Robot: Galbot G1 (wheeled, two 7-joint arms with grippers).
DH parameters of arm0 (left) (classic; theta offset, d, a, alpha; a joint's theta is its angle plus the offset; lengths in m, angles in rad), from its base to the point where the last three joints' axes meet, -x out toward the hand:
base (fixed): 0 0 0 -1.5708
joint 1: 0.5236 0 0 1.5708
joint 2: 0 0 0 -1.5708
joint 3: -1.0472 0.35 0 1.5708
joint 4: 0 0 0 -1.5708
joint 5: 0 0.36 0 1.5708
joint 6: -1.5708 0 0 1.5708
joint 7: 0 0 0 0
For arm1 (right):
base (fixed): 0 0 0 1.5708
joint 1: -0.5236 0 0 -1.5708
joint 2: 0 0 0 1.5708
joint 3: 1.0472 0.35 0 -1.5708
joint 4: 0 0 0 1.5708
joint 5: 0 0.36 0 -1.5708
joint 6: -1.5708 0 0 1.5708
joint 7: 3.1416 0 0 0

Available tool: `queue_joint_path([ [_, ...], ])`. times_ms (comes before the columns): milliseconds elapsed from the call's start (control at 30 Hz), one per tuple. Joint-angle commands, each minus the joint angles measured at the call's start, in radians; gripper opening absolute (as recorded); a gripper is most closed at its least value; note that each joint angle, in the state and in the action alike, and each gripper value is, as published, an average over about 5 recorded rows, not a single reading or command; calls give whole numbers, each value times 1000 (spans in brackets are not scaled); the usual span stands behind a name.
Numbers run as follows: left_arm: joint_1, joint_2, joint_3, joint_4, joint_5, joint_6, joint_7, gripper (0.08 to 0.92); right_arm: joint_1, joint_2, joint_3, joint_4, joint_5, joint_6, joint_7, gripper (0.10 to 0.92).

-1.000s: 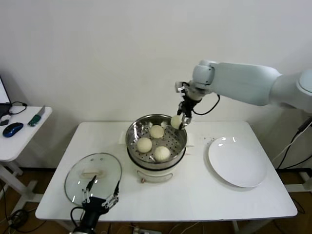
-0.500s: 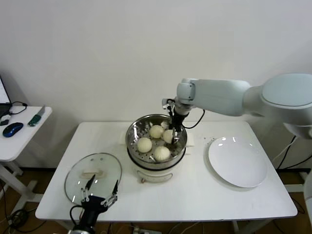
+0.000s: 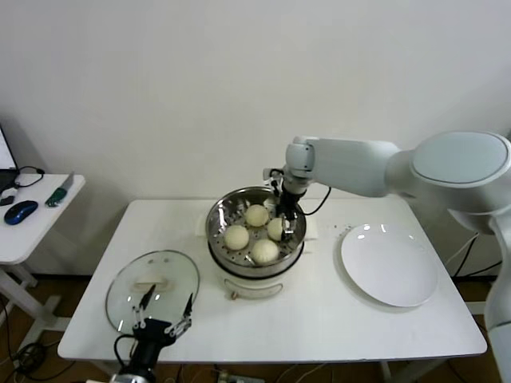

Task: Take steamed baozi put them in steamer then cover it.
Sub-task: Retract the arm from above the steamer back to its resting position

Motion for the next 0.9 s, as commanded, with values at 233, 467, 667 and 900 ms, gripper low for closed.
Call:
queue_joint_path([
  [233,-35,15,-42,4,6,5,-13,823,148,-197,53,198,44,32,25,823],
  [467,-46,34,-51,-3,32,17,-23,823,127,-475,179,365,57,212,323,823],
  [667,-60,22,-43,-1,111,28,-41,823,-141,-724,470,476,31,303,499,823],
  [900,-84,20,-40,-3,238,54,-63,823,-761,-868,1135,528,-69,374,593,823],
])
